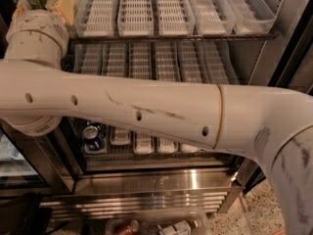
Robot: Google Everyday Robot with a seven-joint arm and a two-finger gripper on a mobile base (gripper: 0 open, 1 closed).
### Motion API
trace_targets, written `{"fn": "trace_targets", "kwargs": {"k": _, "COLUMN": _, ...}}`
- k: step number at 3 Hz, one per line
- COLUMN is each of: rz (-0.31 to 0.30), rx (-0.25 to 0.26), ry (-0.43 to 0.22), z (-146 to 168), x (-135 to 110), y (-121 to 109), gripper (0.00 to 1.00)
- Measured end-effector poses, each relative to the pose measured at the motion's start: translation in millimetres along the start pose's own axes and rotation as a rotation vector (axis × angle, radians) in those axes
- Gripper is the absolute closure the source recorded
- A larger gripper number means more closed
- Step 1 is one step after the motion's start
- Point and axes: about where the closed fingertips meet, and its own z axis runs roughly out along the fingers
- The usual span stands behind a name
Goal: Pick green can from top shelf of fridge
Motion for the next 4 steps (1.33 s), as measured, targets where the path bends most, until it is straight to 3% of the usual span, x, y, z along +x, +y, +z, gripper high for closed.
{"fn": "trace_targets", "kwargs": {"k": 3, "rz": -0.002, "rx": 0.003, "ry": 0.009, "z": 3.3, "x": -0.6, "y": 1.3, "gripper": 1.0}}
{"fn": "trace_targets", "kwargs": {"k": 4, "rz": -0.001, "rx": -0.001, "ry": 0.007, "z": 3.7, "x": -1.2, "y": 0.1, "gripper": 1.0}}
